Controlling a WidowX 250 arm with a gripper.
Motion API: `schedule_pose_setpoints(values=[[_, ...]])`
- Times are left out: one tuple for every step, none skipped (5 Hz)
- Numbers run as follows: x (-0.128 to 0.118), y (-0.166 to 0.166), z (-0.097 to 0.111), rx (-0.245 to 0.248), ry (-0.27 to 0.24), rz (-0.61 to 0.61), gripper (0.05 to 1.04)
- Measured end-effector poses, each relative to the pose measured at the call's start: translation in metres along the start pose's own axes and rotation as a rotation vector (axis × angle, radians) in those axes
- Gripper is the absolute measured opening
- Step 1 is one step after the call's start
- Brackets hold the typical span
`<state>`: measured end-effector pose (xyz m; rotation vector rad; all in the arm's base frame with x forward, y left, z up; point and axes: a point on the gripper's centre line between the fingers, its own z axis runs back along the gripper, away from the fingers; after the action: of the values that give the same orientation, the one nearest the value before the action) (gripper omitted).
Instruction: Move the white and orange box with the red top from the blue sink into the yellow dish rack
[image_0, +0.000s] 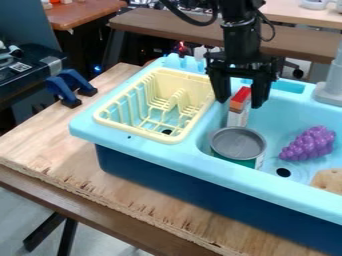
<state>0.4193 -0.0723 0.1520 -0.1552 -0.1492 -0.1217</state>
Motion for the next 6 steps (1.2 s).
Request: schedule_pose_setpoints(values=[[-0.001, -0.003, -0.001, 0.02, 0.008, 0.005, 0.666], [-0.004, -0.004, -0.002, 0.031, 0.028, 0.016, 0.399], [-0.003, -0.008, -0.002, 0.032, 0.024, 0.02, 0.376], [-0.004, -0.011, -0.002, 0.029, 0.026, 0.017, 0.376], [0.003, -0.014, 0.017, 0.036, 0.003, 0.001, 0.376], [0.006, -0.016, 0.033, 0.048, -0.008, -0.01, 0.376]])
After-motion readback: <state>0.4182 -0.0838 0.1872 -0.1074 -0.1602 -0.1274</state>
